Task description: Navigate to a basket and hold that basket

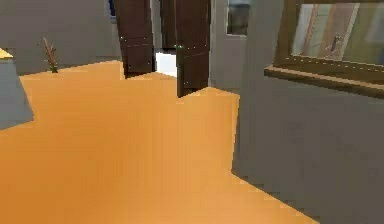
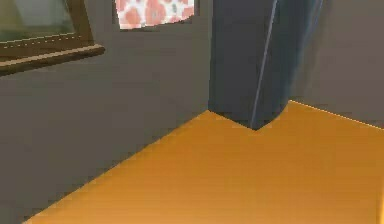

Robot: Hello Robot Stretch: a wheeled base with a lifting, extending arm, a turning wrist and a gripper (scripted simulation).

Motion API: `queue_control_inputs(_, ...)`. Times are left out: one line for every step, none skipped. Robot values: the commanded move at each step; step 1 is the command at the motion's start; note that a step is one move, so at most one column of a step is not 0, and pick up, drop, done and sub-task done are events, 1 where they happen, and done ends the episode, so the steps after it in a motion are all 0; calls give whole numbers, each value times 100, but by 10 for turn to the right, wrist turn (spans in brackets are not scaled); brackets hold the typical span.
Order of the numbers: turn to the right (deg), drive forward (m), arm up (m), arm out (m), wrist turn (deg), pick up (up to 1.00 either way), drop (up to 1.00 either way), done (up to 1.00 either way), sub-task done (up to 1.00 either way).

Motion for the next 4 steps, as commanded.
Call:
queue_control_inputs(-390,0,0,0,0,0,0,0,0)
queue_control_inputs(0,45,0,0,0,0,0,0,0)
queue_control_inputs(-450,0,0,0,0,0,0,0,0)
queue_control_inputs(-450,0,0,0,0,0,0,0,0)
